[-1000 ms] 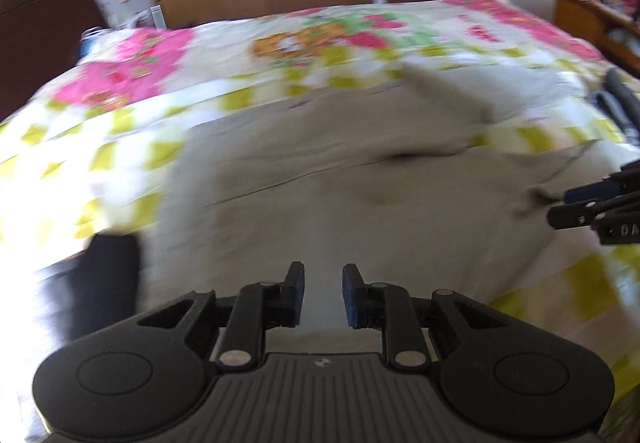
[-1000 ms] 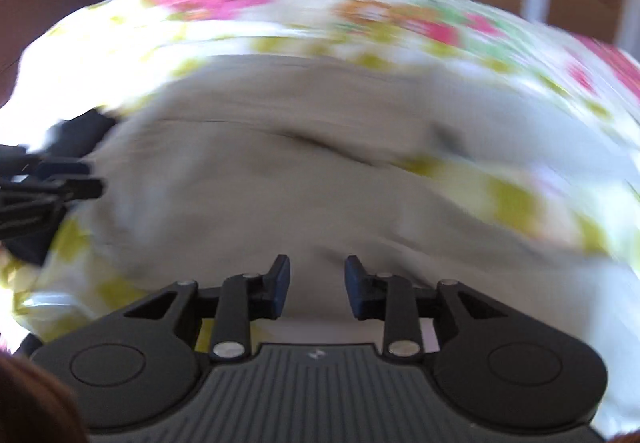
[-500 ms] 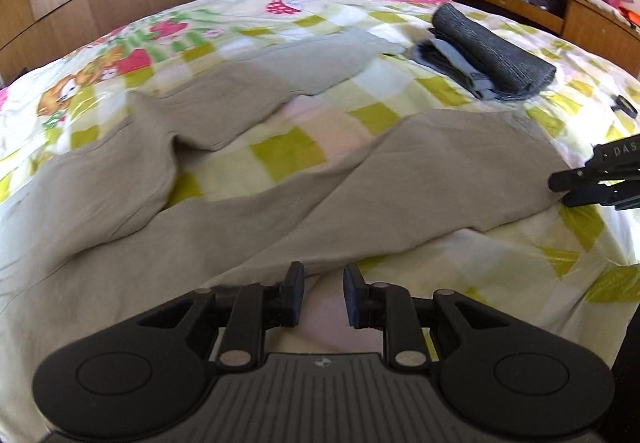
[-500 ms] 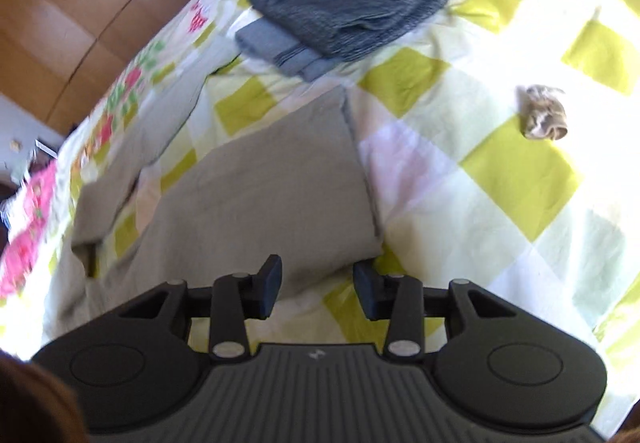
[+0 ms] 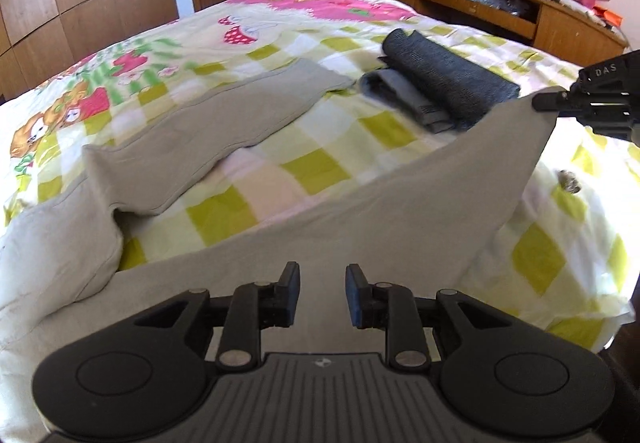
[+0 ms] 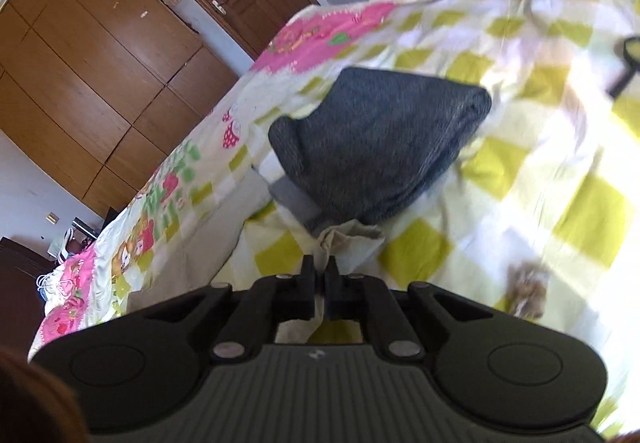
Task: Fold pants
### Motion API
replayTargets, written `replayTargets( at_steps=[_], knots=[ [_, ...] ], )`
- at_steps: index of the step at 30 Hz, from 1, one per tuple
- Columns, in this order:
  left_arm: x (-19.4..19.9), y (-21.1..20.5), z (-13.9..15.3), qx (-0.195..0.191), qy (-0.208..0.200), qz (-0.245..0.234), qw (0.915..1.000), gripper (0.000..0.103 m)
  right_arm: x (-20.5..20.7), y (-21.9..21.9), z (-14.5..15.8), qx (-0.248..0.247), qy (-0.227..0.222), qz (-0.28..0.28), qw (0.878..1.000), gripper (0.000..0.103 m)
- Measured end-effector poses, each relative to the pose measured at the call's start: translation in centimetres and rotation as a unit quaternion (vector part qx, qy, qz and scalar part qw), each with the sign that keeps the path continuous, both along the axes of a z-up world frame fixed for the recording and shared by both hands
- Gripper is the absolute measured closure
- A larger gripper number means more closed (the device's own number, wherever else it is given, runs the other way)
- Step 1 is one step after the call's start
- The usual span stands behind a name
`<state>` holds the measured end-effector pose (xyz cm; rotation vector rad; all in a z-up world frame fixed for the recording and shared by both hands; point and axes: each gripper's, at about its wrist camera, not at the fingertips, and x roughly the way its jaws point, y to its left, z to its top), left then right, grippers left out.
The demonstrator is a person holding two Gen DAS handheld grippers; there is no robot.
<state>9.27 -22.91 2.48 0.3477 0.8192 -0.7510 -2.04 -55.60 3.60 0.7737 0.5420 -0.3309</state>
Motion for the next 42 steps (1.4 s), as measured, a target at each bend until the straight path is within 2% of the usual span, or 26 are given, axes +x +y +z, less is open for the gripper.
replayTargets(
  at_steps=[2,4,8,11,13,16,19,21,24,26,27,29,30,33,37,38,39,40,42],
  knots=[
    [-0.7,-0.9,-0.4,0.003,0.007,-0.009,0.9999,0.062,-0.6,-1.5,0.1,-0.013,0.014,-0.011,1.000,0.098],
    [-1.3,-1.7,-1.2,0.010,0.020,-0.018,0.9996,0.062,-0.3,-2.4,-1.3,-0.046,0.063,-0.006,0.997,0.097],
    [-1.6,-1.5,-2.6,0.021,0.047,-0.028,0.9983,0.062,-0.8,-2.5,-4.4,-0.053,0.143,-0.008,0.988,0.091],
    [-1.0,1.0,-2.5,0.027,0.040,-0.012,0.9988,0.062,-2.1,-1.5,-4.0,-0.090,0.158,-0.028,0.983,0.089],
    [-0.3,3.6,-2.0,0.026,0.023,0.008,0.9994,0.062,-2.0,-0.3,-2.7,-0.120,0.156,-0.021,0.980,0.089],
    [1.9,8.5,-1.1,0.027,-0.009,0.044,0.9986,0.061,0.8,3.3,-0.2,-0.190,0.132,0.044,0.972,0.088],
    [5.2,13.9,-0.4,0.033,-0.042,0.085,0.9949,0.060,6.8,8.2,0.7,-0.229,0.116,0.163,0.953,0.087],
    [7.9,17.7,0.0,0.038,-0.059,0.105,0.9920,0.053,12.4,12.1,0.7,-0.243,0.114,0.253,0.929,0.086],
    [12.5,23.3,0.2,0.057,-0.084,0.140,0.9849,0.046,21.5,18.5,0.8,-0.283,0.088,0.361,0.884,0.082],
    [15.5,27.0,0.2,0.073,-0.090,0.168,0.9790,0.045,27.7,23.1,0.7,-0.311,0.076,0.424,0.847,0.071],
    [17.1,28.9,0.1,0.076,-0.088,0.180,0.9768,0.043,30.4,25.3,0.6,-0.319,0.068,0.458,0.827,0.069],
    [19.9,32.2,-0.1,0.078,-0.072,0.206,0.9726,0.038,35.1,29.7,-0.2,-0.333,0.058,0.519,0.785,0.055],
    [21.2,33.7,-0.4,0.076,-0.058,0.217,0.9715,0.037,36.8,31.4,-0.5,-0.341,0.055,0.538,0.769,0.053],
    [24.4,36.5,-1.2,0.052,-0.013,0.227,0.9725,0.037,41.0,35.5,-1.9,-0.341,0.066,0.581,0.736,0.050],
    [28.7,37.4,-2.1,0.019,0.022,0.228,0.9732,0.035,43.9,38.2,-3.5,-0.352,0.106,0.622,0.692,0.046],
    [29.5,37.5,-2.7,0.013,0.026,0.231,0.9725,0.031,44.4,38.3,-3.9,-0.353,0.116,0.627,0.685,0.043],
    [30.2,37.6,-3.5,0.009,0.039,0.235,0.9713,0.028,44.9,38.5,-4.5,-0.351,0.125,0.627,0.684,0.040],
    [30.8,37.3,-4.7,0.021,0.053,0.234,0.9705,0.028,45.5,38.6,-5.6,-0.351,0.144,0.627,0.680,0.040],
    [30.7,36.3,-6.3,0.053,0.033,0.214,0.9749,0.022,45.7,39.4,-8.3,-0.382,0.173,0.630,0.654,0.043]
  ],
)
